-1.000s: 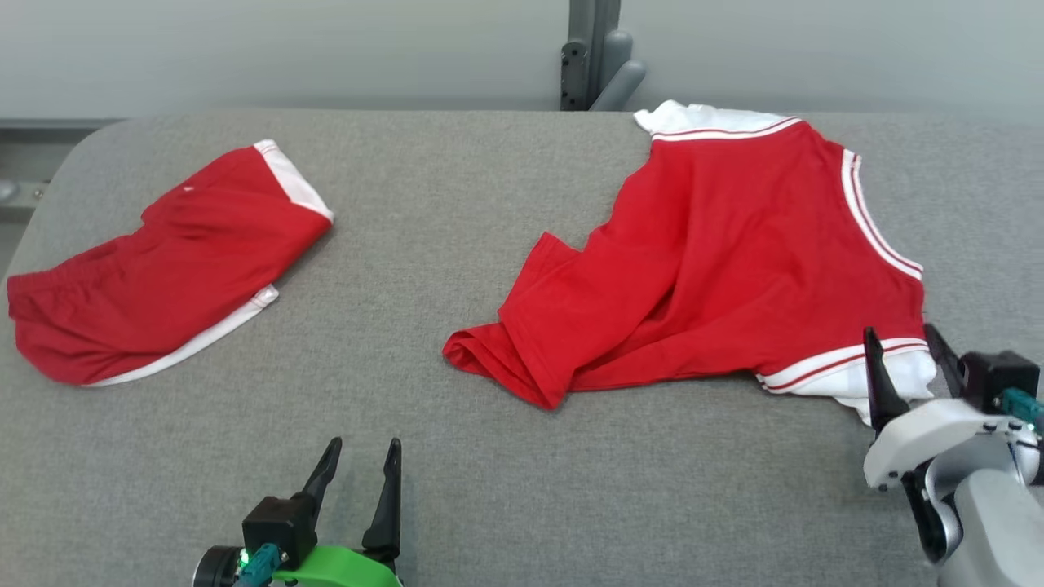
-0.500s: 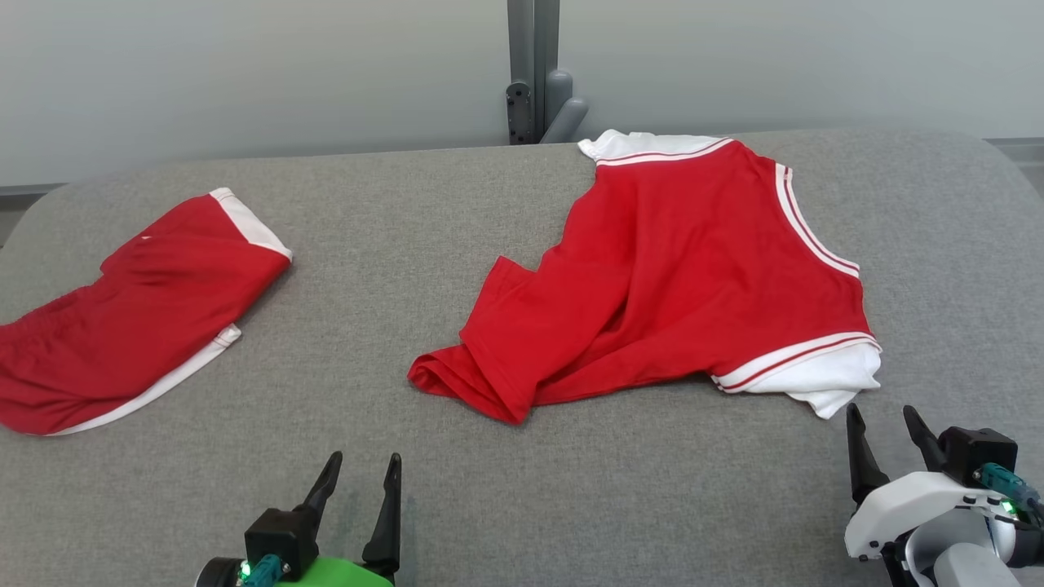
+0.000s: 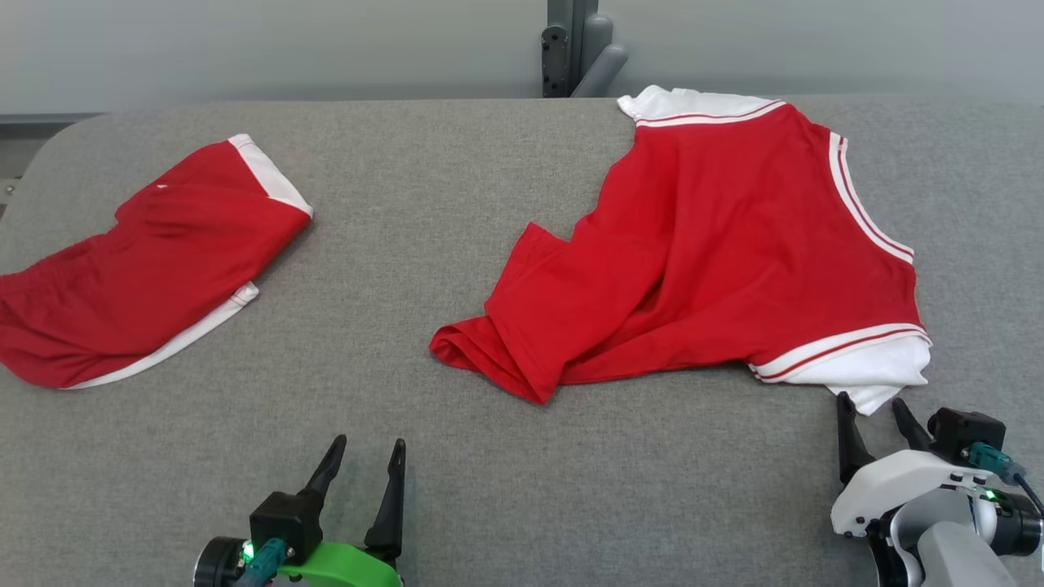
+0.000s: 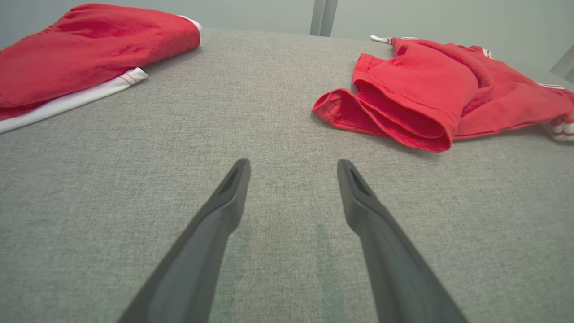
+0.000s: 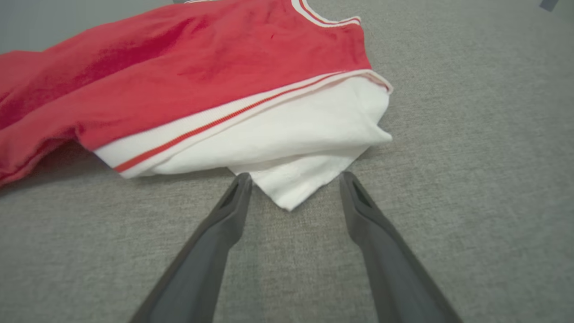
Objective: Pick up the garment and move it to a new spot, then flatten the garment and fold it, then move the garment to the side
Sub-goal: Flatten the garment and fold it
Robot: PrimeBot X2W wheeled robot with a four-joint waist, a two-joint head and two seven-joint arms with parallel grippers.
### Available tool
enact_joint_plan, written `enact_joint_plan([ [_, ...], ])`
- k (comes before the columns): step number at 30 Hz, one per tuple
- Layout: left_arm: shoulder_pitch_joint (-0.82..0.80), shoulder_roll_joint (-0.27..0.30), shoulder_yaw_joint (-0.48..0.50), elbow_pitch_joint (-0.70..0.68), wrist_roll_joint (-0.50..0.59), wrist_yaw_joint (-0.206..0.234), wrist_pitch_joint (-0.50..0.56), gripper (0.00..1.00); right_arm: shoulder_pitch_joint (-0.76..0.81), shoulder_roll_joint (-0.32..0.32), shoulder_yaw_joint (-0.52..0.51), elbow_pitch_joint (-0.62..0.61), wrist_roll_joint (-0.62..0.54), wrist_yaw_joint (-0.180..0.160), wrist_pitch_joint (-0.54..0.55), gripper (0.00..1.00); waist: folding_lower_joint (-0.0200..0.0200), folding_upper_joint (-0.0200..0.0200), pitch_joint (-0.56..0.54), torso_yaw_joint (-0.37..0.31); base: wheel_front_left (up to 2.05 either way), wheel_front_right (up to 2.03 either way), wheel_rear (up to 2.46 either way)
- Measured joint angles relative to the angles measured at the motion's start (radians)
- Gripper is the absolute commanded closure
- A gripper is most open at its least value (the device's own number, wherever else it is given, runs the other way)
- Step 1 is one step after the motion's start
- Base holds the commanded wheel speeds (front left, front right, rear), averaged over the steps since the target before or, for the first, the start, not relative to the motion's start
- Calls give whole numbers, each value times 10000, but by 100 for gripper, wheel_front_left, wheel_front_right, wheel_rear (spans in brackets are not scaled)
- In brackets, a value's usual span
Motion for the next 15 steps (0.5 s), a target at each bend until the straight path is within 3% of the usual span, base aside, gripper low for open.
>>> enact_joint_plan([
  [3,-154,0,-29,2,21,-13,-2,0,-220,15,-123,278,-23,0,0,0,0,0,174,96,0,0,0],
  [4,-185,0,-46,4,21,-17,-2,0,-277,17,-159,347,-63,0,-2,6,0,0,226,128,0,0,0],
  [5,-202,-2,-58,6,27,-21,-2,0,-344,19,-213,405,-71,0,-8,31,0,0,271,158,0,0,0],
  [6,-217,-2,-69,8,33,-23,-2,0,-407,19,-261,437,-102,0,-19,70,0,0,313,186,0,0,0],
  [7,-228,-2,-65,13,33,-25,-2,0,-451,21,-297,474,-140,0,-19,100,0,0,347,208,0,0,0],
  [15,-87,-2,54,142,-19,-42,0,0,-201,35,-113,545,-25,0,-29,100,0,0,77,145,0,0,0],
])
